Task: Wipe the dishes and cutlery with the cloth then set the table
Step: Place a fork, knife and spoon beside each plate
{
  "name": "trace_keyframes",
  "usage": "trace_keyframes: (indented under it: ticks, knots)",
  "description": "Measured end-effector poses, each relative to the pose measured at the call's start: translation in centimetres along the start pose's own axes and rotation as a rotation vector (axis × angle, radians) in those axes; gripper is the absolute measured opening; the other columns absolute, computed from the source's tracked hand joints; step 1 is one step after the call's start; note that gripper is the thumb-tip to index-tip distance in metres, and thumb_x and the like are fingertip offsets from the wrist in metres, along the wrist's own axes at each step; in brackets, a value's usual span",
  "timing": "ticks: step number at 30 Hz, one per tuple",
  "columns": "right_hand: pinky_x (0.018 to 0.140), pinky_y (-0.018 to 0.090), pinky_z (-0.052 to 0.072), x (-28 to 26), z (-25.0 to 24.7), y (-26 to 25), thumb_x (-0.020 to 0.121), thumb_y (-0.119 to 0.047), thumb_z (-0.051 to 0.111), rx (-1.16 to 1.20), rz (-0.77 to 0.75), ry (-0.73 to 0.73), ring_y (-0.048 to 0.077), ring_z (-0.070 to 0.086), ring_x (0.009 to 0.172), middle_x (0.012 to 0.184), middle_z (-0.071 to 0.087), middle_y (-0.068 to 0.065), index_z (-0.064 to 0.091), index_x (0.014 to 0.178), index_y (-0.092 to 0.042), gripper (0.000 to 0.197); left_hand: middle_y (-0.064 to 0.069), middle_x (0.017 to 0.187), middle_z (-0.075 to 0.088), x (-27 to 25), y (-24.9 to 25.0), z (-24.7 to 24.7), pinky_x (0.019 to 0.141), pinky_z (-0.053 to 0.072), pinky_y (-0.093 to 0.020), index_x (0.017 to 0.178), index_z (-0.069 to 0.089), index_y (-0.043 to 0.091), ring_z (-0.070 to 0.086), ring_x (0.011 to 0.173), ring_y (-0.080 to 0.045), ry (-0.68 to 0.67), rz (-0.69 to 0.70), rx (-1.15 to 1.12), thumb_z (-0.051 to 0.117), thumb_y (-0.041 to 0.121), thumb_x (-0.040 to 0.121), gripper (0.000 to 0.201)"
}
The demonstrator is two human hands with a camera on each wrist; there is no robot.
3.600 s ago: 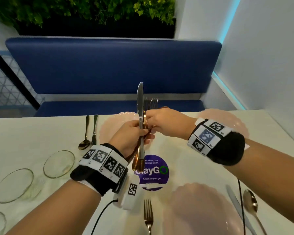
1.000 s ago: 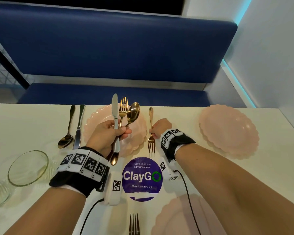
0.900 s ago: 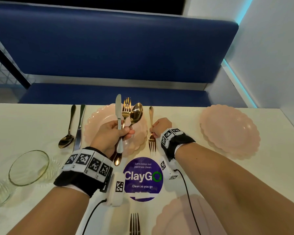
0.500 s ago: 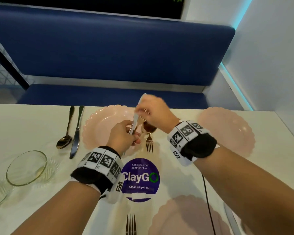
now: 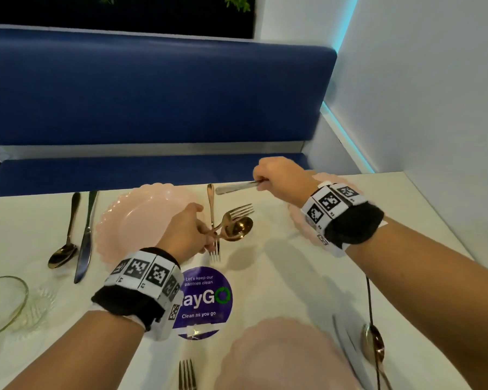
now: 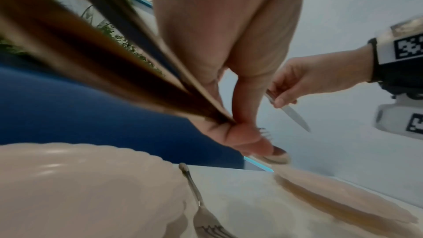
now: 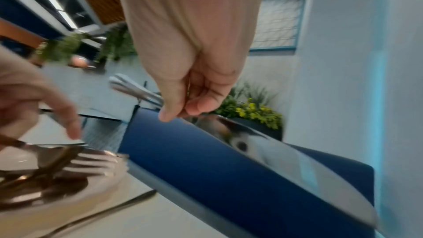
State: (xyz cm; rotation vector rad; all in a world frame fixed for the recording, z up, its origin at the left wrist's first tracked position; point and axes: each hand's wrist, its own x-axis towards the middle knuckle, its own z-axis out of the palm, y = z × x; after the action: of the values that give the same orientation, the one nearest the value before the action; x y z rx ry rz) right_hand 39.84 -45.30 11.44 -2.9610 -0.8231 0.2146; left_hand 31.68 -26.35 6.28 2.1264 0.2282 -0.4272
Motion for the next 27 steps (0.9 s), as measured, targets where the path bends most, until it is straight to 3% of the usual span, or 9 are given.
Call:
trace_keyframes:
  ticks: [4,8,11,13,16,22,27]
  knots:
    - [0.069,0.028,0.035,-0.5,1.5,2.7,0.093,-0.017,0.055,0.323,0.34,0.176,0.024,0.052,0.082,0.091,0.058,0.013,0.06,0.093,-0.002,0.015,-0.011,0.087,0.07,0.0,-0.4,0.0,0.069,0.056,-0.03,0.13,0.043,0.008,0.069,0.075,-0.018,0.101,-0.052,-0.192,0.065,-0.001,0.083,0.053]
    - [0.063,0.027,0.041,0.5,5.8,2.9,0.095,-0.019,0.052,0.395,0.626,0.003,0.022,0.054,0.079,0.1,0.062,0.014,0.057,0.109,0.0,0.024,-0.01,0.087,0.07,0.1,-0.1,0.1,0.068,0.054,-0.028,0.13,0.045,0.007,0.069,0.078,-0.021,0.145,-0.031,-0.31,0.063,0.0,0.085,0.049]
    - [0.08,0.028,0.045,0.8,8.3,2.7,0.097,-0.013,0.047,0.396,0.667,-0.075,0.026,0.059,0.097,0.118,0.061,0.016,0.053,0.117,0.001,0.026,-0.01,0.087,0.07,0.0,-0.3,0.2,0.066,0.052,-0.027,0.131,0.045,0.008,0.069,0.08,-0.022,0.159,-0.018,-0.349,0.061,-0.002,0.085,0.049]
    - [0.083,0.026,0.046,1.2,9.4,2.3,0.097,-0.009,0.047,0.369,0.675,-0.08,0.027,0.061,0.105,0.12,0.061,0.015,0.053,0.117,0.001,0.024,-0.011,0.085,0.07,0.1,-0.5,0.2,0.066,0.052,-0.028,0.13,0.045,0.007,0.069,0.079,-0.025,0.156,-0.013,-0.395,0.06,-0.005,0.085,0.05]
    - [0.079,0.026,0.047,1.9,10.2,1.8,0.096,-0.005,0.046,0.35,0.691,-0.083,0.027,0.063,0.105,0.117,0.063,0.014,0.057,0.114,0.001,0.022,-0.013,0.086,0.07,0.3,-0.7,0.4,0.066,0.053,-0.03,0.128,0.047,0.008,0.069,0.076,-0.025,0.155,-0.01,-0.407,0.061,-0.007,0.084,0.049]
    - [0.087,0.028,0.048,2.4,10.8,2.2,0.096,-0.004,0.044,0.313,0.703,-0.036,0.027,0.061,0.107,0.115,0.063,0.015,0.059,0.111,0.001,0.022,-0.014,0.087,0.07,0.7,-0.7,1.0,0.065,0.053,-0.028,0.126,0.049,0.013,0.07,0.074,-0.023,0.14,-0.015,-0.421,0.061,-0.007,0.084,0.048]
    - [0.085,0.027,0.048,2.9,11.1,2.6,0.096,-0.005,0.047,0.323,0.704,-0.02,0.027,0.062,0.104,0.114,0.064,0.014,0.058,0.112,0.0,0.02,-0.016,0.09,0.07,1.1,-0.6,1.0,0.062,0.052,-0.025,0.124,0.049,0.013,0.07,0.076,-0.023,0.139,-0.016,-0.455,0.061,-0.006,0.084,0.046]
